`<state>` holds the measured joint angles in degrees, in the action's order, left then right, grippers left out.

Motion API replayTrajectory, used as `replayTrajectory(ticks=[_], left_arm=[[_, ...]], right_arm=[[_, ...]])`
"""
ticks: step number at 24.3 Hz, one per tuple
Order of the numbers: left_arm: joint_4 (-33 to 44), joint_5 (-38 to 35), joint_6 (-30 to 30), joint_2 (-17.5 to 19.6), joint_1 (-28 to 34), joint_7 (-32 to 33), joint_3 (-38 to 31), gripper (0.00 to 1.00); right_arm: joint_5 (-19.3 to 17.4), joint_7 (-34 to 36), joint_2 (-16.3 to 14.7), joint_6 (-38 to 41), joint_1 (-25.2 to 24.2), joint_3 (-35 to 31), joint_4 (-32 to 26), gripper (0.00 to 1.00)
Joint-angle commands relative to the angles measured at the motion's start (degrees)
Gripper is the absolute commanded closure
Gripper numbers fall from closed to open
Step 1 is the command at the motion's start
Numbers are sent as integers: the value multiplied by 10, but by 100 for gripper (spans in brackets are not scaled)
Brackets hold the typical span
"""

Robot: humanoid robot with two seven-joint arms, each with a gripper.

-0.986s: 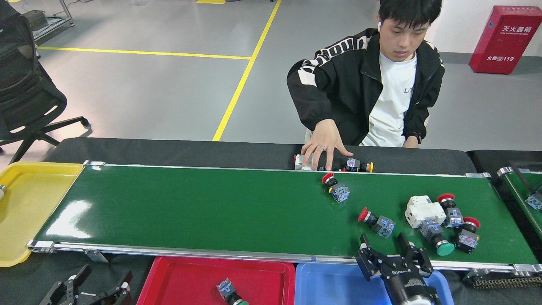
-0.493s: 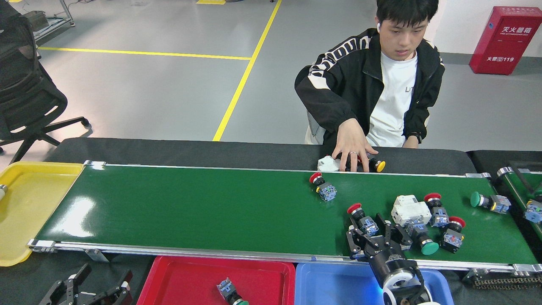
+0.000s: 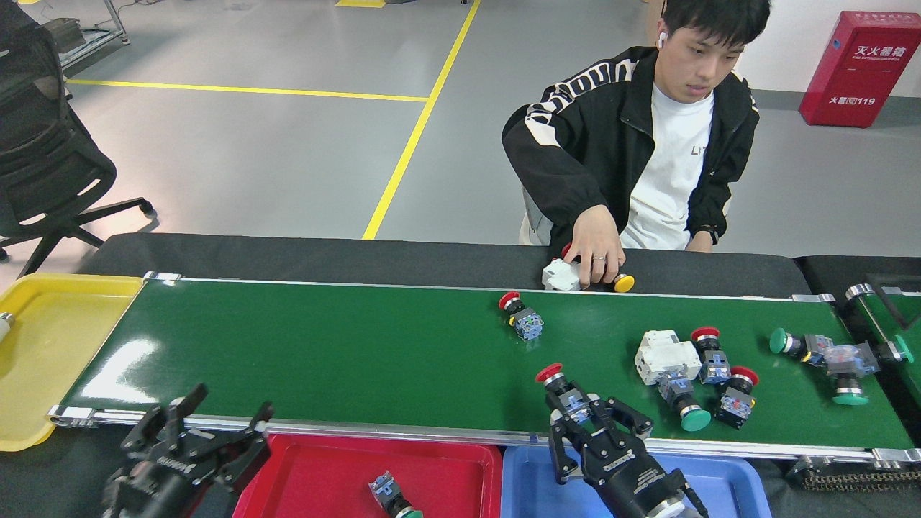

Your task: Pick switch part from conveyor to tray

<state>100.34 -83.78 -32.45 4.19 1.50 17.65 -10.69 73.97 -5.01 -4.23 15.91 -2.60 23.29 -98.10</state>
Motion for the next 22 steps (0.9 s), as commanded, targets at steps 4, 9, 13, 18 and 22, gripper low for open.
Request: replayTrajectory(ticks=[4, 9, 13, 18, 22], left_arm=[[-67, -41, 23, -20, -69, -4, 68, 1], [-100, -58, 37, -21, -87, -8, 68, 1], [-136, -76, 86, -27, -95, -10, 84, 1], [-193, -96, 150, -50, -149, -19, 142, 1], [-255, -96, 181, -60, -193, -19, 154, 1]], right_arm=[[3, -17, 14, 22, 0, 123, -9, 48], [3, -60, 41, 20, -17, 143, -8, 2], [4, -59, 59, -36, 2, 130, -8, 3], [5, -53, 61, -233, 45, 38, -4, 3], [5, -11, 48, -289, 32, -26, -4, 3]])
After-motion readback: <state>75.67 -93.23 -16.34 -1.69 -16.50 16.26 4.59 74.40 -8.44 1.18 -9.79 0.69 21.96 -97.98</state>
